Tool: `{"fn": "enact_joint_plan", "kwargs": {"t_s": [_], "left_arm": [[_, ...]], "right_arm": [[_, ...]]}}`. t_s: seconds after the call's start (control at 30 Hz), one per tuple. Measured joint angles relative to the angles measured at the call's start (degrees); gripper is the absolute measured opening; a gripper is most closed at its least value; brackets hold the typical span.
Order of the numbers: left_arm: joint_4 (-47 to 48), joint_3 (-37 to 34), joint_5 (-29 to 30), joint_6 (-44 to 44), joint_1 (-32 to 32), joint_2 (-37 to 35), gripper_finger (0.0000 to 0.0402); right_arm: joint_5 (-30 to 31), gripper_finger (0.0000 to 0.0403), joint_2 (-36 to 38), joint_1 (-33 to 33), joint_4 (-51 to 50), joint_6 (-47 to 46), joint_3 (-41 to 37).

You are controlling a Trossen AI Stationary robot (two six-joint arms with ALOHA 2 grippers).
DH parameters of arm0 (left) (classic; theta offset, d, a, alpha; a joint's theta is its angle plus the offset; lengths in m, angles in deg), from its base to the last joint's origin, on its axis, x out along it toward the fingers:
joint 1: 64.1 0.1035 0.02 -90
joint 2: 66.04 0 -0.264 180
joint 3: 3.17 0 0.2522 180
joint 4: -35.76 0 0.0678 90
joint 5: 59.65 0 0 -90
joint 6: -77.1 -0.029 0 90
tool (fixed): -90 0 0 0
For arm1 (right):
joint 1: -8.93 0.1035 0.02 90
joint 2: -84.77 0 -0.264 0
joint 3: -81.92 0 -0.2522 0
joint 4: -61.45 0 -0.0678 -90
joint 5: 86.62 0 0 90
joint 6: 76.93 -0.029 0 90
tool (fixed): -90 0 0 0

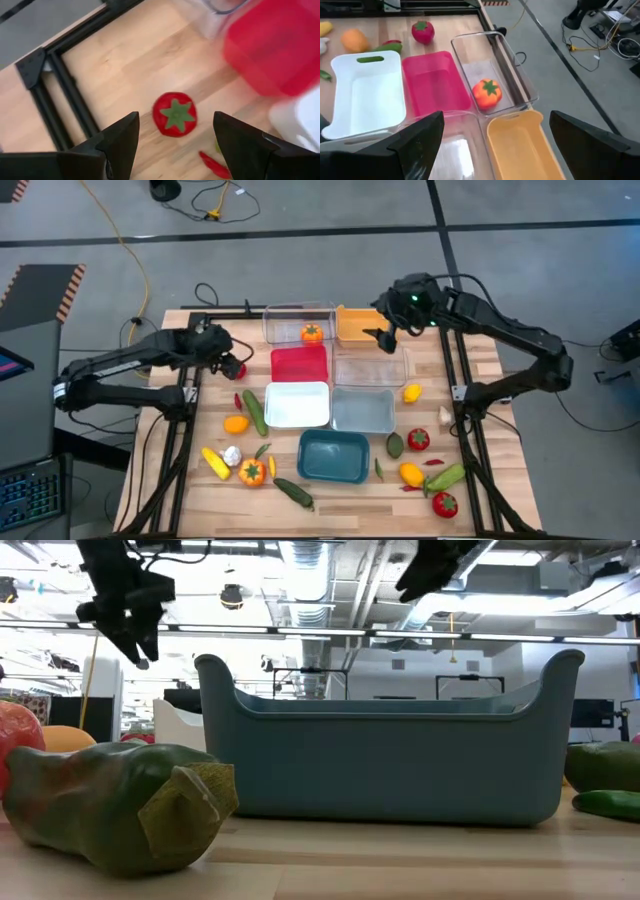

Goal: Sort produce into baskets
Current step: Put the top left red tomato into the top transparent bin

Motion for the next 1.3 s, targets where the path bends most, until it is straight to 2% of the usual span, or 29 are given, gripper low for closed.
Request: {"fn": "enact_joint_plan", "kwargs": {"t_s": [0.17,0.43,0.7,0.83,0.93,1.3], "left_arm": [[0.0,0.0,0.0,0.0,2.2,2.8,0.0244],[0.0,0.0,-0.7,0.0,2.4,5.7,0.0244],[0.0,0.0,-8.7,-3.7,2.4,9.9,0.0244],[0.1,0.0,-9.6,-5.6,2.4,12.9,0.0245],[0.4,0.0,-9.9,-6.5,2.4,15.5,0.0257],[0.5,0.0,-8.0,-9.8,2.4,25.4,0.0337]], "right_arm": [[0.1,0.0388,4.0,0.2,0.6,-2.0,-4.9],[0.2,0.0388,7.4,0.2,0.6,-3.5,-9.4],[0.3,0.0388,10.6,1.0,2.7,-4.1,-13.9],[0.3,0.0388,10.8,1.8,2.9,-4.1,-14.1],[0.3,0.0388,10.7,2.8,3.2,-4.1,-14.1],[0.3,0.0388,10.7,6.2,3.1,-5.0,-14.1]]}}
